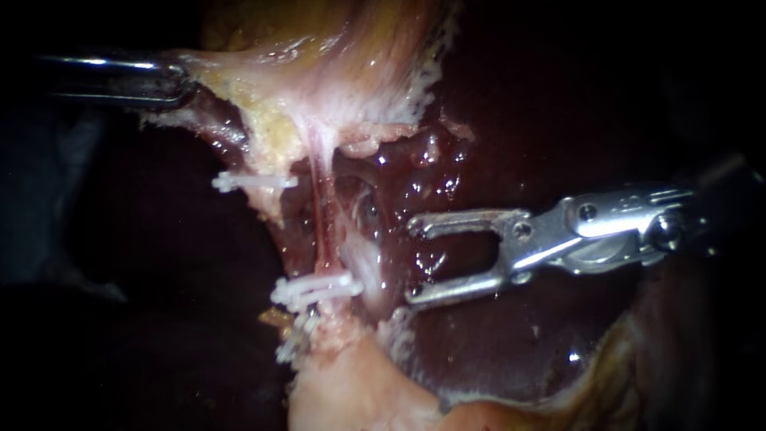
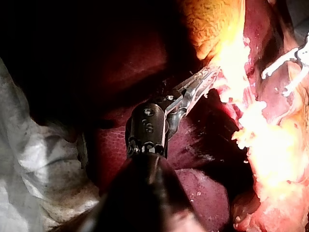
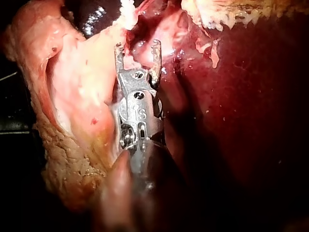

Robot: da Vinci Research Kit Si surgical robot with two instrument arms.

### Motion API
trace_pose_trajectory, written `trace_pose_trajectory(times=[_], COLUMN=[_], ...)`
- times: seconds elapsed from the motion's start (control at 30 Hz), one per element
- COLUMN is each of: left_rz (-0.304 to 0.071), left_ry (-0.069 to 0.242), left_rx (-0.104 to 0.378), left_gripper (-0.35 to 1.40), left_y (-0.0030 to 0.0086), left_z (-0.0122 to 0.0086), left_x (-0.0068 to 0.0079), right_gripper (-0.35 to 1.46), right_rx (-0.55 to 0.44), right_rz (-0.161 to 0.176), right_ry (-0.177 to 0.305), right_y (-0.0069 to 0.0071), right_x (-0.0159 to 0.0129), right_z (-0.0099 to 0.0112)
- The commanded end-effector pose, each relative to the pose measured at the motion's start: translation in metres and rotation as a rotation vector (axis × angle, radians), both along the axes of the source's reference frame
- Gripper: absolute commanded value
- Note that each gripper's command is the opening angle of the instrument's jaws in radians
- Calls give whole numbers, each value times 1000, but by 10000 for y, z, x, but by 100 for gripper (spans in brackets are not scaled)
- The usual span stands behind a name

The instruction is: Going back second clip right tube

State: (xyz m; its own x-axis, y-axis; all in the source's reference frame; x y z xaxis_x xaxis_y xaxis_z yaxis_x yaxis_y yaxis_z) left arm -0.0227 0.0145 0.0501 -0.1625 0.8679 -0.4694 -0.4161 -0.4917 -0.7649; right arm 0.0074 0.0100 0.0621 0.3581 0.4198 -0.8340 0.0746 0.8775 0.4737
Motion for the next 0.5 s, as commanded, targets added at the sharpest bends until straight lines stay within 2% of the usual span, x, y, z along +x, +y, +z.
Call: trace_pose_trajectory(times=[0.03,0.3,0.5], left_rz=[0,0,0], left_ry=[0,0,0], left_rx=[0,0,0], left_gripper=[-35,-35,-35], left_y=[0,0,0], left_z=[0,0,0], left_x=[0,0,0], right_gripper=[50,50,50], right_rx=[-3,-21,-25], right_rz=[-2,-15,-7], right_ry=[1,10,6], right_y=[0,3,11], right_x=[-2,-14,-23], right_z=[0,-3,-8])
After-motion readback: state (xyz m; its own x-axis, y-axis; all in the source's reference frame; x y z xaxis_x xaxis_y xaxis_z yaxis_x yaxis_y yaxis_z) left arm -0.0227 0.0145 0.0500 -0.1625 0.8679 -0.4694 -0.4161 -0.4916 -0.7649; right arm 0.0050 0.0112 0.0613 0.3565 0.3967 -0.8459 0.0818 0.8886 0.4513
